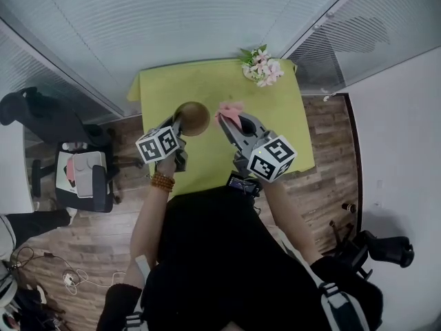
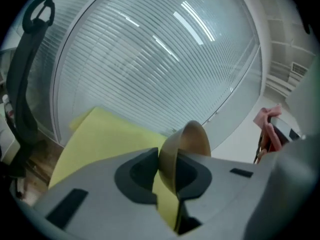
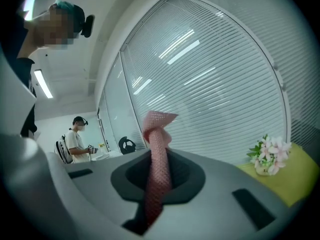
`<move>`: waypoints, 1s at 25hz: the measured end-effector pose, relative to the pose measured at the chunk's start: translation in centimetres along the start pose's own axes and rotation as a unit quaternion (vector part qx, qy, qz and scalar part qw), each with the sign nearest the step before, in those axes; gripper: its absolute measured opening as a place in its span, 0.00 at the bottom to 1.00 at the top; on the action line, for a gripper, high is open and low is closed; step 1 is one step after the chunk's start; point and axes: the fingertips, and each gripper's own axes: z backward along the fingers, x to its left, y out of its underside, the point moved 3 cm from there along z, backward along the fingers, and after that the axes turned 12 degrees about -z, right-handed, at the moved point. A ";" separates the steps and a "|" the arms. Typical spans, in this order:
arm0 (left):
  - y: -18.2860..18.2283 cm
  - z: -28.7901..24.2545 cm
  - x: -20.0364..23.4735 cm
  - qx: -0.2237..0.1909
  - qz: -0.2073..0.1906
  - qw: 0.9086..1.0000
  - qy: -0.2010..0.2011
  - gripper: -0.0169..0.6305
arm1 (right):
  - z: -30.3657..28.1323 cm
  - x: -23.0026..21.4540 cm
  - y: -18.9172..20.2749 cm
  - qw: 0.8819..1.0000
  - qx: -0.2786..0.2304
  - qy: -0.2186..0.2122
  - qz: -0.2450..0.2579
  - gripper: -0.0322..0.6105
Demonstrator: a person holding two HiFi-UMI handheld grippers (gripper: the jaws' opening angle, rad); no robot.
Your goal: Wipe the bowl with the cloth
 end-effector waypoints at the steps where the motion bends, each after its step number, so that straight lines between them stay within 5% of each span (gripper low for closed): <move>1: 0.8 -0.6 0.3 0.009 0.007 1.000 0.000 0.09 | 0.0 -0.3 0.1 1.000 0.001 0.002 -0.004 0.07; 14: 10.6 -5.8 4.1 0.112 0.111 0.987 -0.016 0.09 | -0.7 -2.8 2.0 0.999 0.035 0.032 -0.026 0.07; 25: 15.8 -6.4 5.6 0.157 0.196 0.968 -0.001 0.09 | -1.3 -3.6 2.6 0.997 0.044 0.039 -0.042 0.07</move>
